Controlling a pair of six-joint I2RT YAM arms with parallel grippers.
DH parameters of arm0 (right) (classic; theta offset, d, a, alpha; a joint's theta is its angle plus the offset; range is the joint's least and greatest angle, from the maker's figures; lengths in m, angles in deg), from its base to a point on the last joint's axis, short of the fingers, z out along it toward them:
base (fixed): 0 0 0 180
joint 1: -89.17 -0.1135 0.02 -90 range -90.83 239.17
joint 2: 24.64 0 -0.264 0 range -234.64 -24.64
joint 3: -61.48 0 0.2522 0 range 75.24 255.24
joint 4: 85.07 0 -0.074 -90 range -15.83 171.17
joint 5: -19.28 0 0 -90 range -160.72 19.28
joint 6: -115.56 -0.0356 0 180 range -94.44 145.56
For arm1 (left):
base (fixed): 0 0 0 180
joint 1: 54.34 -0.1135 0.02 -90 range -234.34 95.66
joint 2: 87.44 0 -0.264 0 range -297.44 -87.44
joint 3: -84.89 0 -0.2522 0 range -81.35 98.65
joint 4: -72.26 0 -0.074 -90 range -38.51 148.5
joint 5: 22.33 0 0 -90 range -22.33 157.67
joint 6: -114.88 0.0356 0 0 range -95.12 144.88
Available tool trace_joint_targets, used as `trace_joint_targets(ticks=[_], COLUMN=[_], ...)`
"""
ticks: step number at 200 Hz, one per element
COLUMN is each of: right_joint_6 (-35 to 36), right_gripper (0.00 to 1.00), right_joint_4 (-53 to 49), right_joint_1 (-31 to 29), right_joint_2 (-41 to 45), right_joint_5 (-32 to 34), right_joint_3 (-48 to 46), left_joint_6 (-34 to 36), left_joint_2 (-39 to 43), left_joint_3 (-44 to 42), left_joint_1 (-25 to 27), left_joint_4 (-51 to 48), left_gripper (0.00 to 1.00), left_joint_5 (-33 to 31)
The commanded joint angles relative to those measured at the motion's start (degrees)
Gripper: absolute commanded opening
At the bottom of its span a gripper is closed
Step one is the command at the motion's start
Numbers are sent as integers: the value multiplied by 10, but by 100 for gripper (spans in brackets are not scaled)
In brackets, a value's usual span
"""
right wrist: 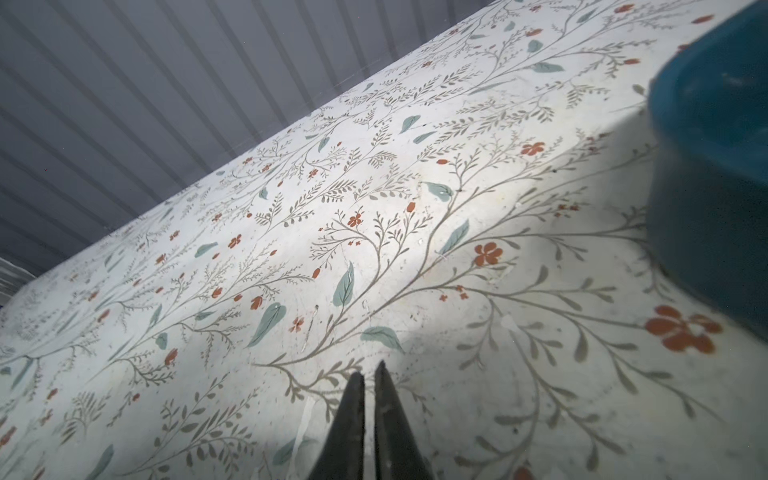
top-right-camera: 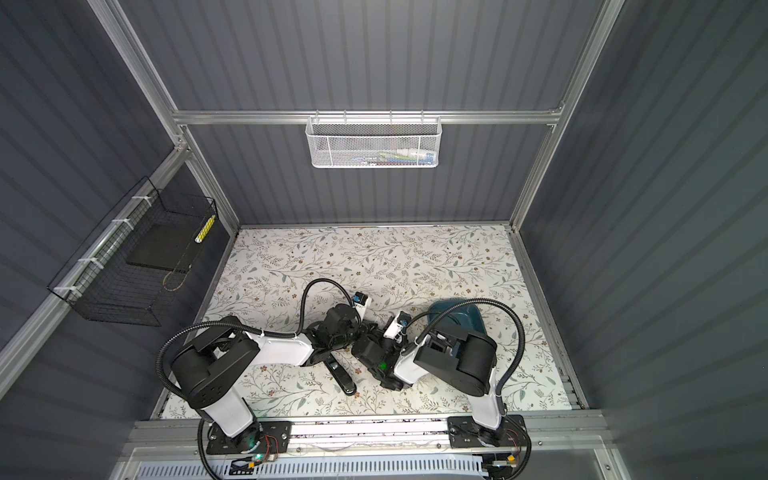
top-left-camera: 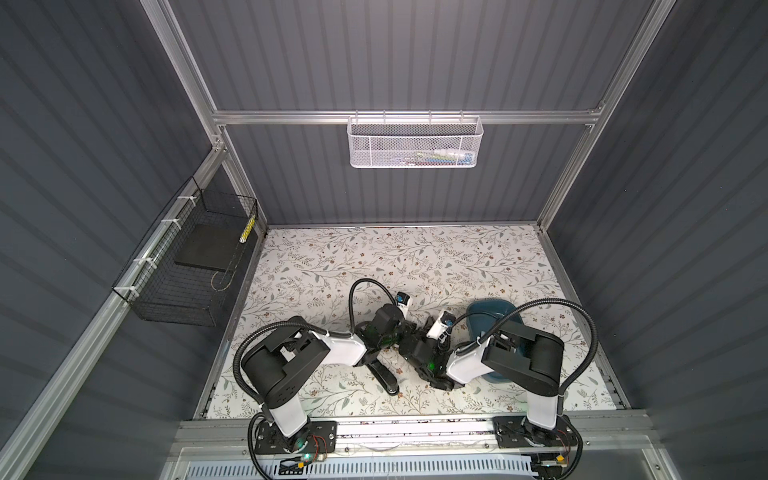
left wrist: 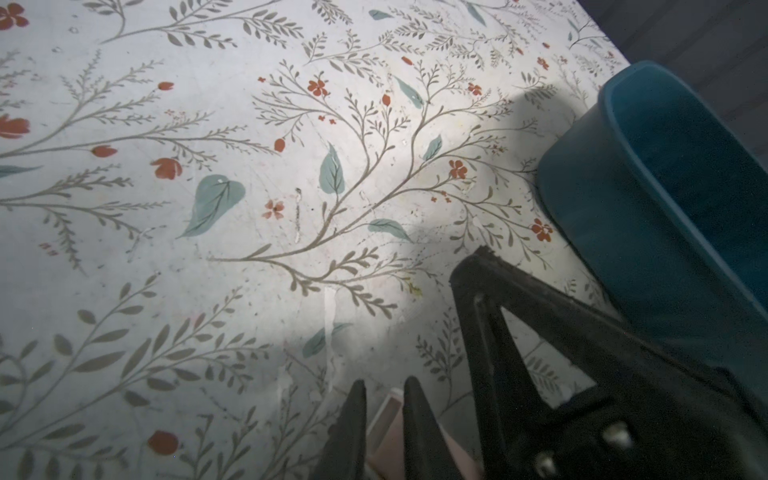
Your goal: Load the staples into the stapler
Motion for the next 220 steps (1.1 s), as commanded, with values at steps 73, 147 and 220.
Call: trace_joint_targets(ticks=[73,147,220], right_joint_6=[65,134,276], right_gripper=[16,34,50], right_joint_4=[-268,-451,-452], right_joint_1=[-36,-11,37], right_joint_2=[-20,318,485], right_joint_5=[-331,-271,-344], right_joint_3=[-100,-101,-30], left_joint_6=[-13,5,10], left_joint_2=[-16,21,97], left_joint_3=[19,96,72], left_joint_1=[5,-28,-40], left_joint_4=[-49,-134,-163], left_gripper=[18,23,20], left_joint_5=[33,53,52])
